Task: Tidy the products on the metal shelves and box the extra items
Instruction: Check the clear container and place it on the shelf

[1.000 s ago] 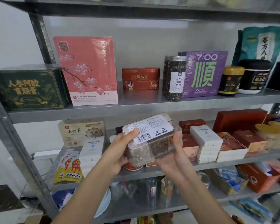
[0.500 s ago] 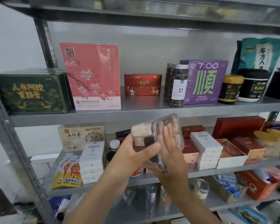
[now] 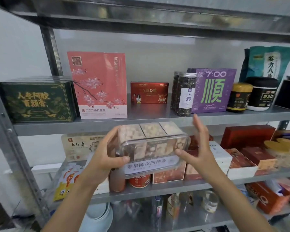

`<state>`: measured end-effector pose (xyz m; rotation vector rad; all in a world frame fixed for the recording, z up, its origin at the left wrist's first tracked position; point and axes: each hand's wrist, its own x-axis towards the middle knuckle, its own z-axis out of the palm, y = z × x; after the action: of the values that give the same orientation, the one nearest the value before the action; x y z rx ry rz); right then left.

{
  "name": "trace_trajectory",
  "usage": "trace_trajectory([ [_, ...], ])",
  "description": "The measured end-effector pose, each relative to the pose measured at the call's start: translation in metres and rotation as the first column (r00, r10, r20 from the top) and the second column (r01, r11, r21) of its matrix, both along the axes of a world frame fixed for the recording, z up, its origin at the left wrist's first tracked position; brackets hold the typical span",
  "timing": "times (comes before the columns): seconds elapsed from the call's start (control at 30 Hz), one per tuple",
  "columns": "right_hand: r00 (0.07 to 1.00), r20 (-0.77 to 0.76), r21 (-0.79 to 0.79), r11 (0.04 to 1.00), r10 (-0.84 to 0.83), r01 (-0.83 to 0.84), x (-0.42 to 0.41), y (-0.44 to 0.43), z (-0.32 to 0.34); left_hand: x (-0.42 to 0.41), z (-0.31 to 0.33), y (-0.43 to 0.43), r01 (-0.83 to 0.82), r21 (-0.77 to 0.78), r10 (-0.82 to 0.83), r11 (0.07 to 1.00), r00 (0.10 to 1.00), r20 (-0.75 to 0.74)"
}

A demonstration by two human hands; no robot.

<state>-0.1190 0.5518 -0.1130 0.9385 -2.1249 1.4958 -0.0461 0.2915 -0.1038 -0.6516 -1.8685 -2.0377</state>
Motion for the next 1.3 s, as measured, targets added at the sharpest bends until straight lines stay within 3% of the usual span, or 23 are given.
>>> trace_trajectory([
  [0.07,0.946,0.243,-0.077,0.976,0.216,-0.204,-0.004,0.0,0.008,-0.003,0.005,0.0,0.068,0.058,-0.069,0.996,0.997,0.021],
  [0.13,0.868,0.395,-0.173,0.952,0.302,-0.252,-0.004,-0.005,0.013,-0.004,0.014,0.007,0.06,0.165,-0.079,0.984,0.991,0.111],
  [0.2,0.81,0.465,-0.258,0.93,0.358,-0.263,-0.005,-0.009,0.015,-0.007,0.022,0.013,-0.008,0.304,-0.083,0.953,0.955,0.285],
  [0.3,0.695,0.532,-0.359,0.872,0.484,-0.333,-0.01,-0.004,0.015,-0.011,0.033,0.017,-0.115,0.443,-0.156,0.889,0.833,0.53],
  [0.37,0.762,0.515,-0.165,0.918,0.392,-0.361,-0.007,-0.005,0.016,-0.013,0.041,0.019,-0.166,0.479,-0.188,0.862,0.773,0.606],
  [0.43,0.861,0.463,-0.034,0.975,0.21,-0.22,-0.005,-0.01,0.018,-0.017,0.046,0.02,-0.167,0.472,-0.213,0.866,0.731,0.649],
  [0.57,0.918,0.372,-0.133,0.987,0.137,-0.094,-0.013,-0.011,0.024,-0.025,0.048,0.026,-0.15,0.448,-0.228,0.881,0.696,0.681],
  [0.67,0.913,0.384,-0.184,0.98,0.14,-0.073,-0.021,-0.013,0.024,-0.03,0.042,0.028,-0.037,0.388,-0.196,0.921,0.816,0.544],
  [0.73,0.906,0.398,-0.232,0.971,0.144,-0.052,-0.027,-0.016,0.024,-0.03,0.037,0.029,0.035,0.225,-0.124,0.974,0.91,0.396],
  [0.8,0.911,0.385,-0.26,0.965,0.147,-0.045,-0.033,-0.02,0.024,-0.033,0.036,0.028,-0.072,0.014,0.064,0.997,0.941,0.332],
  [0.9,0.943,0.312,-0.258,0.966,0.113,-0.03,-0.041,-0.027,0.028,-0.043,0.037,0.026,-0.333,-0.267,0.395,0.904,0.889,0.231],
  [0.97,0.956,0.275,-0.277,0.961,0.1,-0.021,-0.048,-0.03,0.033,-0.048,0.037,0.027,-0.443,-0.391,0.522,0.807,0.845,0.118],
  [1.17,0.978,0.198,-0.315,0.949,0.063,0.002,-0.064,-0.031,0.048,-0.061,0.043,0.029,-0.576,-0.396,0.609,0.715,0.792,-0.051],
  [1.3,0.98,0.195,-0.249,0.968,0.03,0.02,-0.08,-0.037,0.045,-0.071,0.047,0.027,-0.706,-0.55,0.748,0.446,0.632,-0.204],
])
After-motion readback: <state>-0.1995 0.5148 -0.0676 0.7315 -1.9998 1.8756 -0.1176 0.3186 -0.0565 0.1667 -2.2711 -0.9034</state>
